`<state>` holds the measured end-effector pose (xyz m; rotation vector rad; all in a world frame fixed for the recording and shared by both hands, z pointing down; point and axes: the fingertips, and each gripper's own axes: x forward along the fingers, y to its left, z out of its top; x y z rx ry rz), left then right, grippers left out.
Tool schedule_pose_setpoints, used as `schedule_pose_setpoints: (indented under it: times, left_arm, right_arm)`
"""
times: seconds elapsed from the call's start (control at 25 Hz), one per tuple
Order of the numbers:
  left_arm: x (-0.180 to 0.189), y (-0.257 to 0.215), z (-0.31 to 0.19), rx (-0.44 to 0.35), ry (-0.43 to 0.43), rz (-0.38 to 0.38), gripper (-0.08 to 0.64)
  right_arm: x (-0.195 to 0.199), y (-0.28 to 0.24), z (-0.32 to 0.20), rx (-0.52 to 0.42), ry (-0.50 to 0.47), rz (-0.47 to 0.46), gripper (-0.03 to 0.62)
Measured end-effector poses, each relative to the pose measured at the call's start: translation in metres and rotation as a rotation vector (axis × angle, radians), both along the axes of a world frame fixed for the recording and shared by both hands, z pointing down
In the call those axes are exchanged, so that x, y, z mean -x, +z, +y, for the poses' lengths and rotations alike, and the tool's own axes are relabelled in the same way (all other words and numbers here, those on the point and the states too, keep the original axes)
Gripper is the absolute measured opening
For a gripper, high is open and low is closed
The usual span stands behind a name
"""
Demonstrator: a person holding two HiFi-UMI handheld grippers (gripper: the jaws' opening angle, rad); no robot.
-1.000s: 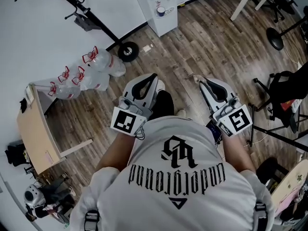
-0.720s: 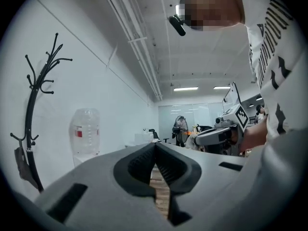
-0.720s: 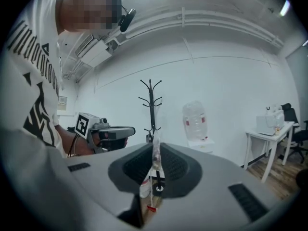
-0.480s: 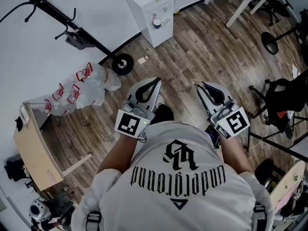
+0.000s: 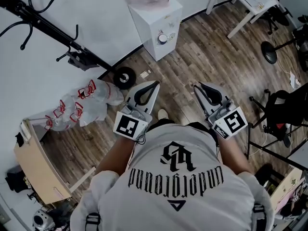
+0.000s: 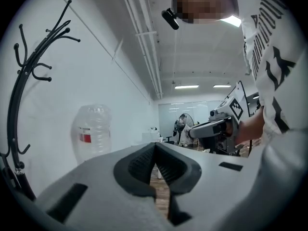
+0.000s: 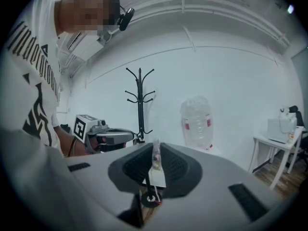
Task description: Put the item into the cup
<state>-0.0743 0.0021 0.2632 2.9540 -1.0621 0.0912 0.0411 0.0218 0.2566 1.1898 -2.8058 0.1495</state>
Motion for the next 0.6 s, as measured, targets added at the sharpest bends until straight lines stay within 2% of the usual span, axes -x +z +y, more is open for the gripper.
schedule_pose_setpoints:
  times: [0.4,0.6]
  left_arm:
    - [0.032,0.009,-0.071,0.016,-0.024,0.005,0.007]
    - [0.041,0.023,-0.101,0.038,-0.071,-0.011,0.006]
  right_arm:
    - [0.028,0.019,-0.079,0.048,-0.017,0.009,0.052]
    - [0.033,0.033,-0.121,0.064,-0.045,0.014,0.052]
